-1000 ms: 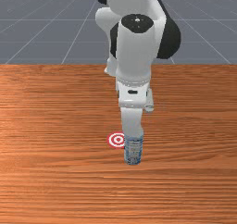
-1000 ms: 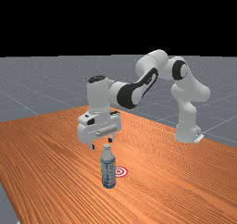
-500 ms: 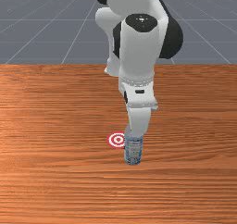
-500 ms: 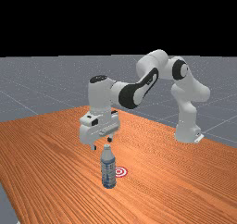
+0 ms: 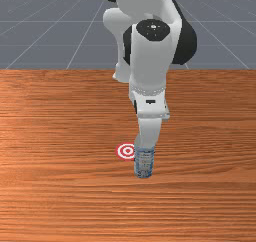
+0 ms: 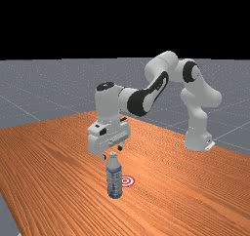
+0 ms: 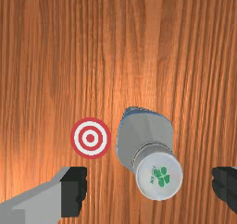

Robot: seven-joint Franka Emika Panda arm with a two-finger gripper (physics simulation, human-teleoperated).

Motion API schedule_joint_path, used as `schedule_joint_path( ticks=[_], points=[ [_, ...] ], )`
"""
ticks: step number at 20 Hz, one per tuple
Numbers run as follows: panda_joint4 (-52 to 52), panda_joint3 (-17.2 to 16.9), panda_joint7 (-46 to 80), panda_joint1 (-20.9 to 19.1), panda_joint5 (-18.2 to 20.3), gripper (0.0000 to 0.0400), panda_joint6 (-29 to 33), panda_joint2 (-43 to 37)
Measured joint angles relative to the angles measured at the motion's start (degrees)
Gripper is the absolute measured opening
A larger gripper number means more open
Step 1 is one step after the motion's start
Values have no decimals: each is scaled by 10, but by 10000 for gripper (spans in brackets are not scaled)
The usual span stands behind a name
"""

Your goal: Pick up the bottle and put it on the marker

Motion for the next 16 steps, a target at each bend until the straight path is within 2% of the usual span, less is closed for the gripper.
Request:
schedule_joint_path(
  ticks=[2, 3, 8, 9, 10, 14, 16],
  points=[
    [-11, 0, 0, 0, 0, 400, 16, 4],
    [-48, 1, 0, -1, 1, 400, 57, -12],
    [-72, -1, 4, 0, -3, 400, 85, -23],
    [-72, -1, 3, 0, -3, 244, 83, -24],
    [-54, 6, -7, -7, 10, 189, 61, -16],
    [-52, 1, -4, -2, -1, 182, 58, -17],
    [-52, -7, 44, 0, 11, 183, 57, -17]
  ],
)
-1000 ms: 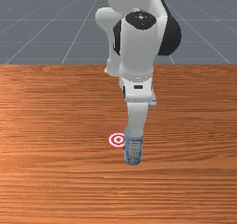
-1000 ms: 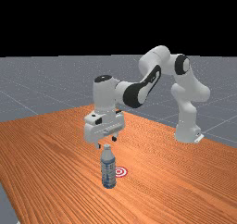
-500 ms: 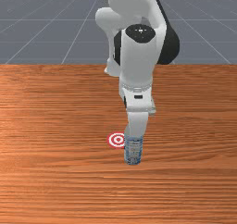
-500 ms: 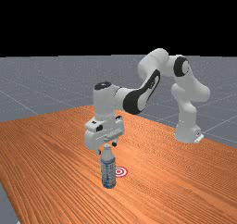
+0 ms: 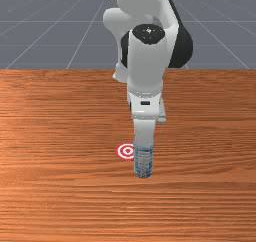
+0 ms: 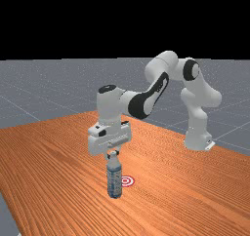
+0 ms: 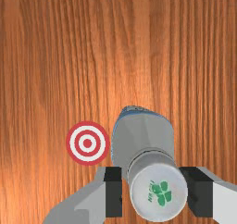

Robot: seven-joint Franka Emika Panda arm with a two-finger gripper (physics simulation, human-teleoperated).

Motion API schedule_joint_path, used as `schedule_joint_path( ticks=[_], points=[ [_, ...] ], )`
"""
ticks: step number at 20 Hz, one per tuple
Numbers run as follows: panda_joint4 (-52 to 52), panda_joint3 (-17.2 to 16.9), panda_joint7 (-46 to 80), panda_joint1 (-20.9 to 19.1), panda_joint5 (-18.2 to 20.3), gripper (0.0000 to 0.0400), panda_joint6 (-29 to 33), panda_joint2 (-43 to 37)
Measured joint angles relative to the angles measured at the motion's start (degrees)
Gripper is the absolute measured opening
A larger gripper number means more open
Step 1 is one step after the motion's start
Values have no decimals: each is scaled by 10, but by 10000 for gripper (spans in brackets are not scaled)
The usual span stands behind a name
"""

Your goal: Pick up the bottle and put it on the marker

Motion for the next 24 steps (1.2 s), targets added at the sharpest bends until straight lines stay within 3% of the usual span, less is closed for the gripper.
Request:
schedule_joint_path(
  ticks=[3, 6, 7, 10, 13, 16, 17, 24],
  points=[
    [-3, -12, 36, -12, 14, 181, 0, -2],
    [-15, -9, -28, -31, 3, 183, 4, -9],
    [-34, 8, -72, -48, 23, 182, 11, -21],
    [-122, 14, -86, -57, 39, 182, 44, -73],
    [-176, 4, -72, -48, 22, 181, 66, -105],
    [-216, 10, -85, -56, 37, 181, 78, -130],
    [-232, -2, -44, -43, 19, 182, 86, -139],
    [-295, -2, -44, -44, 19, 181, 106, -179]
  ],
)
